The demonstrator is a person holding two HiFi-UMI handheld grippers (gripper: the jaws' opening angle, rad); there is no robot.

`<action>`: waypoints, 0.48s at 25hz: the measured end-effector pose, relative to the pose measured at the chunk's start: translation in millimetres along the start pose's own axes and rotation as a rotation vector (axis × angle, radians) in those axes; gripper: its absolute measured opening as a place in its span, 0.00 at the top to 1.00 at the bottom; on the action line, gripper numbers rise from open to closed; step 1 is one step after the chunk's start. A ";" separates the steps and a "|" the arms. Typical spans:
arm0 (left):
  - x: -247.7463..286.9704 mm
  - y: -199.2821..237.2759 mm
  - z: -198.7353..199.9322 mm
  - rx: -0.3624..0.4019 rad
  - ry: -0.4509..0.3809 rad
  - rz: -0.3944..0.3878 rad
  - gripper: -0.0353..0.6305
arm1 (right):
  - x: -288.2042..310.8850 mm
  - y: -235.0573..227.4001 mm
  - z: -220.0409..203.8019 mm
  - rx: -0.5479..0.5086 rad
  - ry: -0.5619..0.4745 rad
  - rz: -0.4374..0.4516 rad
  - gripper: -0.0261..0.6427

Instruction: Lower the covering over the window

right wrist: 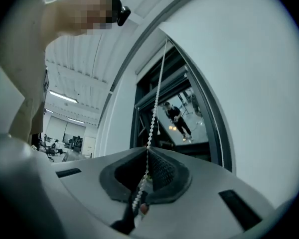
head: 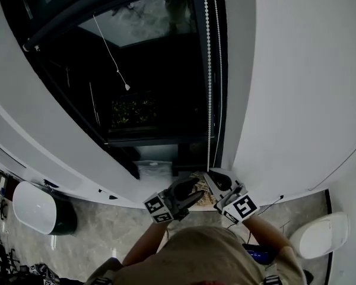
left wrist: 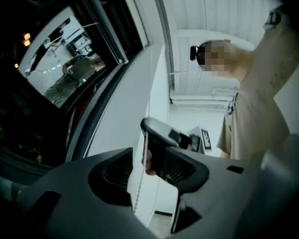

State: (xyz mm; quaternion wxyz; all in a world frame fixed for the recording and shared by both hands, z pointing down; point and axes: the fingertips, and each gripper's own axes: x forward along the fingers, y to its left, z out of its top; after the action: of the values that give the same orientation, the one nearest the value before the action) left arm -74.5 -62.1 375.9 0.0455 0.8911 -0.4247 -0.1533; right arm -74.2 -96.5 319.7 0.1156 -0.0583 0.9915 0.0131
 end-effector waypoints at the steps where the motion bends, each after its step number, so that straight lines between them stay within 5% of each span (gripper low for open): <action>1: -4.8 5.2 10.5 0.001 -0.026 0.013 0.65 | -1.1 1.7 -18.0 0.018 0.054 0.009 0.94; 4: 8.9 4.4 47.6 0.104 -0.035 0.035 0.65 | -8.8 16.8 -64.5 0.084 0.193 0.055 0.94; 8: 53.6 -3.3 82.6 0.166 -0.021 0.012 0.65 | -5.5 32.9 -65.4 0.094 0.202 0.098 0.94; 10: 57.0 0.1 86.5 0.150 -0.037 0.036 0.92 | -7.0 38.6 -64.1 0.091 0.182 0.103 0.94; 12: 51.4 3.1 88.1 0.156 -0.066 0.061 0.93 | -14.2 37.3 -55.8 0.049 0.123 0.087 0.94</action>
State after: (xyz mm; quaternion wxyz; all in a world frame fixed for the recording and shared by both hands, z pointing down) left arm -73.8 -99.3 280.8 -0.0335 0.8731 -0.4634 -0.1476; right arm -77.6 -60.1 377.7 0.0552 -0.0129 0.9983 -0.0096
